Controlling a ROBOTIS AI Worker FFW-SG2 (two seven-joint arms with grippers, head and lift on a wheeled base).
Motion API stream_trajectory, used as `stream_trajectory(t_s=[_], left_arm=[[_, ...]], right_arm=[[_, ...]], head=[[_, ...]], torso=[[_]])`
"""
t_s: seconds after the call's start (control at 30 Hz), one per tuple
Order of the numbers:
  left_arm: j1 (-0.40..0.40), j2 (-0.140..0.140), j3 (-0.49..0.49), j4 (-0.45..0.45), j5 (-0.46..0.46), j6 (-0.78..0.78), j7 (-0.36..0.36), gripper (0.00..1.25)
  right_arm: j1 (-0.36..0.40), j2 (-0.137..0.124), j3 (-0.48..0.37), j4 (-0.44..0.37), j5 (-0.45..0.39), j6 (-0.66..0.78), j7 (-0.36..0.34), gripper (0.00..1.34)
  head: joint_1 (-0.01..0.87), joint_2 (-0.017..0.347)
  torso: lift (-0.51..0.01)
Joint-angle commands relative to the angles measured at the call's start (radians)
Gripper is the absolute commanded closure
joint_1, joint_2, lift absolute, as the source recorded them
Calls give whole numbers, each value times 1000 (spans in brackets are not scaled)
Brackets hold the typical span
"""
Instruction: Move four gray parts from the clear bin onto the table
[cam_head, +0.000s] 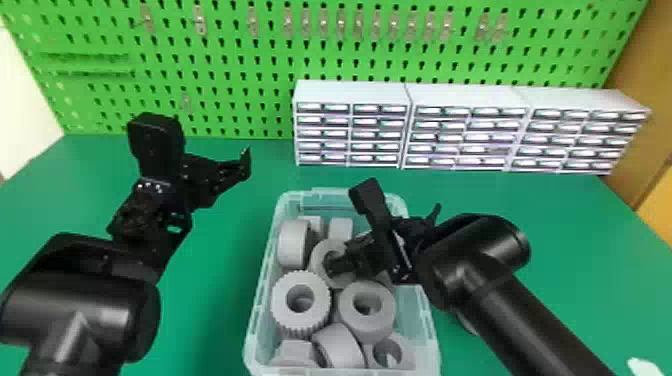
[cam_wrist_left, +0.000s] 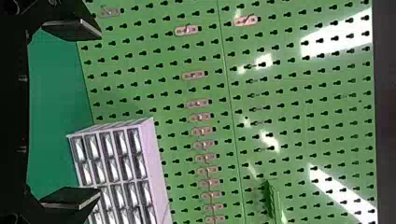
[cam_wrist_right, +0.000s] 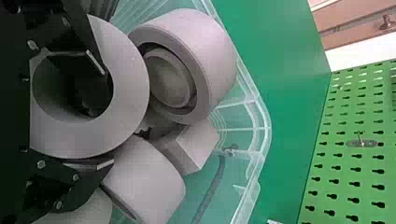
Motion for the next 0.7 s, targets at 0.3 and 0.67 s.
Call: stream_trajectory(t_s=[0.3,0.67], left_arm=[[2,0,0,-1,0,0,-2,105],[5,0,3,-1,0,0,-3,105]], right_arm=[[3,1,5,-29,52,-20,2,1127],[8,-7,-39,-133,115,20,2,1127]], head=[[678,34],[678,34]], torso=[[-50],[-50]])
